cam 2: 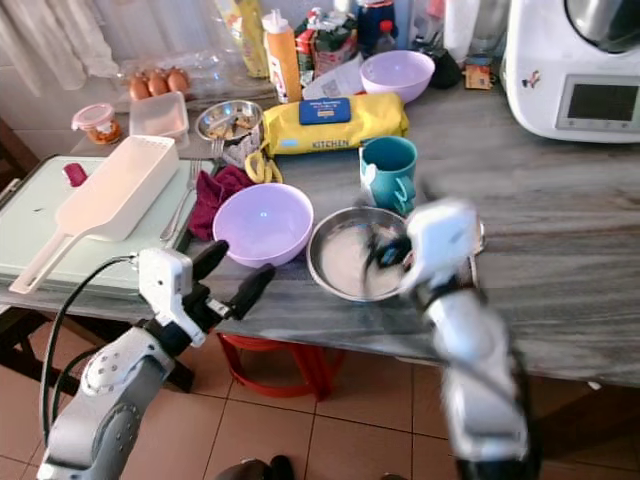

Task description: Setting the table

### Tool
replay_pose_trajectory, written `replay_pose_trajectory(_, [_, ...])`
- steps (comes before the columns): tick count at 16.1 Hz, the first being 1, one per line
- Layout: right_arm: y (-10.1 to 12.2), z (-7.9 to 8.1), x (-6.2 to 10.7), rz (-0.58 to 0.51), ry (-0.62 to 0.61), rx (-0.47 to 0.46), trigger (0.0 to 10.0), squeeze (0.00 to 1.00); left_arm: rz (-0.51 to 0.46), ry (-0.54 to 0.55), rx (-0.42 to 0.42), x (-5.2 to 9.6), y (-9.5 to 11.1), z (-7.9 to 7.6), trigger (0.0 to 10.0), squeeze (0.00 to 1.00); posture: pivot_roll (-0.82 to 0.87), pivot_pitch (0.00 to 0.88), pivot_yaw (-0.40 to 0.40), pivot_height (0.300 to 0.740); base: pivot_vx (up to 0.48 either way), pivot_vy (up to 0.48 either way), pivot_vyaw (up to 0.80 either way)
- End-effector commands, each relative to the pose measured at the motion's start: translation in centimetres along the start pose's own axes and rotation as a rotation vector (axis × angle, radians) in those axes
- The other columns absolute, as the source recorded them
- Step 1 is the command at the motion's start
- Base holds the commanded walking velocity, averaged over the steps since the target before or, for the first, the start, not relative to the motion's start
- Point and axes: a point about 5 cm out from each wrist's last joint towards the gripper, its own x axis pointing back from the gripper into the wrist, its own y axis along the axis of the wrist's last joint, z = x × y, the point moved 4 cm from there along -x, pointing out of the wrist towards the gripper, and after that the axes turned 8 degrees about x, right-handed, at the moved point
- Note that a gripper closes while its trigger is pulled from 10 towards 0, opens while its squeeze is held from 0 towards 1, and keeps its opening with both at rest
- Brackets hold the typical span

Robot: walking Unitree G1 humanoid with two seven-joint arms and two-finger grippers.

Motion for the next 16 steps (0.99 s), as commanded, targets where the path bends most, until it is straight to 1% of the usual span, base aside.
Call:
replay_pose_trajectory(1, [0.9,0.9,0.5,-0.017,0.016,0.006,10.0,1.0,0.003,0.041,-0.009,0.2,-0.3,0.9,10.0,0.0,-0.09,0.063,0.121,0.74,0.0,0.0,0.0])
replay_pose_trajectory(2, [0.8,1.5,1.5,-0.003,0.02,0.017,10.0,1.0,-0.012,0.05,-0.004,0.0,-0.2,1.0,10.0,0.0,-0.1,0.054,0.121,0.74,0.0,0.0,0.0])
replay_pose_trajectory(3, [0.7,1.5,2.0,0.01,0.01,0.027,10.0,1.0,-0.031,0.06,-0.008,-0.3,-0.1,1.1,10.0,0.0,-0.11,0.05,0.122,0.74,0.0,0.0,0.0])
replay_pose_trajectory(4, [0.6,1.4,2.2,0.019,-0.005,0.023,10.0,1.0,-0.041,0.077,-0.012,-0.4,0.0,1.2,10.0,0.0,-0.11,0.047,0.123,0.74,0.0,0.0,0.0])
replay_pose_trajectory(5, [0.5,1.4,2.3,0.033,-0.018,0.015,10.0,1.0,-0.04,0.104,-0.033,-0.5,-0.1,1.6,10.0,0.0,-0.11,0.045,0.122,0.74,0.0,0.0,0.0])
replay_pose_trajectory(6, [-0.2,2.2,2.7,0.062,-0.011,0.005,10.0,1.0,-0.034,0.334,-0.169,0.0,-0.1,4.8,10.0,0.0,-0.11,0.045,0.123,0.74,0.0,0.0,0.0])
replay_pose_trajectory(7, [-0.5,2.7,2.9,0.074,-0.003,0.004,10.0,1.0,-0.025,0.424,-0.205,0.4,-0.2,6.1,10.0,0.0,-0.11,0.044,0.122,0.74,0.0,0.0,0.0])
replay_pose_trajectory(8, [-0.7,3.1,2.9,0.083,0.01,0.002,10.0,0.82,-0.031,0.426,-0.213,0.5,-0.1,6.4,10.0,0.0,-0.11,0.045,0.12,0.74,0.0,0.0,0.0])
replay_pose_trajectory(9, [-0.8,3.4,2.9,0.087,0.023,-0.005,10.0,0.35,-0.03,0.46,-0.221,0.8,-0.2,7.0,10.0,0.0,-0.1,0.043,0.116,0.74,0.0,0.0,0.0])
replay_pose_trajectory(10, [-0.8,3.7,2.7,0.085,0.036,0.008,10.0,0.22,-0.028,0.517,-0.245,1.4,-0.2,7.9,10.0,0.0,-0.1,0.042,0.113,0.74,0.0,0.0,0.8])
replay_pose_trajectory(13, [-0.8,3.8,2.2,0.081,0.052,0.016,10.0,0.24,-0.025,0.577,-0.276,2.2,-0.7,8.9,10.0,0.0,-0.08,0.04,0.107,0.74,0.0,0.0,0.8])
replay_pose_trajectory(14, [-0.9,4.0,2.1,0.08,0.058,0.004,10.0,0.24,-0.017,0.603,-0.292,2.6,-1.0,9.3,10.0,0.0,-0.08,0.037,0.105,0.74,0.0,0.0,0.8])
replay_pose_trajectory(15, [-0.9,4.3,1.9,0.074,0.078,0.015,10.0,0.25,-0.025,0.618,-0.287,3.0,-1.0,9.6,10.0,0.0,-0.08,0.035,0.103,0.74,0.0,0.0,0.8])
replay_pose_trajectory(16, [-0.8,4.5,1.7,0.068,0.089,0.016,10.0,0.25,-0.027,0.632,-0.314,3.3,-0.9,9.7,10.0,0.0,-0.07,0.032,0.1,0.74,0.0,0.0,0.8])
